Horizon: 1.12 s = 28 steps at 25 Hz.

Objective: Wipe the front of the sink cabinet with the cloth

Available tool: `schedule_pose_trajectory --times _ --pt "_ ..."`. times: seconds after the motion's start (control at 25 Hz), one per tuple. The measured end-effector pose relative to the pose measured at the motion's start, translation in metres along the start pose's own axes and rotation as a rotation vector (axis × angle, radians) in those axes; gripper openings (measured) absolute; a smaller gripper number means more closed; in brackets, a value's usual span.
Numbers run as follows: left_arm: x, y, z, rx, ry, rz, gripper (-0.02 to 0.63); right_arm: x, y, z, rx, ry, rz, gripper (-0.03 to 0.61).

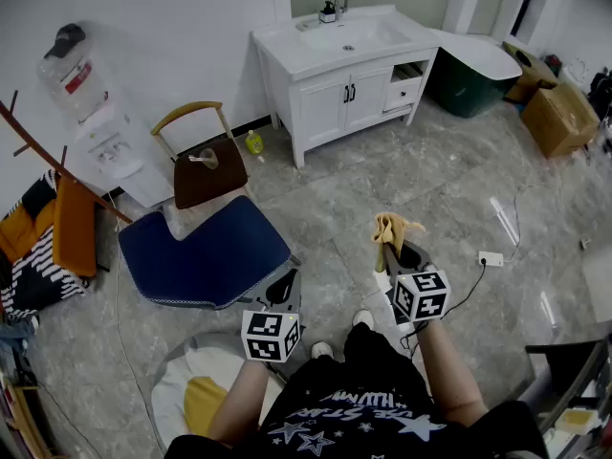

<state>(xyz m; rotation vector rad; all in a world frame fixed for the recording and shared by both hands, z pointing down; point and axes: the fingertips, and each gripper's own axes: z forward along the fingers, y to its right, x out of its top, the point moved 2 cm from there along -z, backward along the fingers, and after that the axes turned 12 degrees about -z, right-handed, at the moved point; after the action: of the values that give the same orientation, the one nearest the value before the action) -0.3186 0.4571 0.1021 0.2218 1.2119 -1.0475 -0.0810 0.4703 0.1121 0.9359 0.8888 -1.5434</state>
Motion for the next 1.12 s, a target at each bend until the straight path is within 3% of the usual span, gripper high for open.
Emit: schedule_pose_trajectory --times 0.36,0.68,0.96,1.12 --pt "-0.027 -0.015 -0.019 0.026 -0.031 -0.060 0.014 -0.014 -0.012 -0.015 -0.007 -0.019 0.003 0.074" --pt "-0.019 -0.007 -0.001 -0.013 -0.038 -0.024 0.014 -0.020 -0.001 -0.018 -0.025 0.024 0.059 0.075" --pt "-0.010 -0.010 0.052 0.004 -0.073 -0.014 0.014 -0.015 0.050 0.032 -0.026 0.037 0.085 0.077" --pt "0.002 -0.027 0.114 0.075 -0.081 -0.032 0.014 -0.015 0.102 0.102 -0.004 0.037 0.085 0.077"
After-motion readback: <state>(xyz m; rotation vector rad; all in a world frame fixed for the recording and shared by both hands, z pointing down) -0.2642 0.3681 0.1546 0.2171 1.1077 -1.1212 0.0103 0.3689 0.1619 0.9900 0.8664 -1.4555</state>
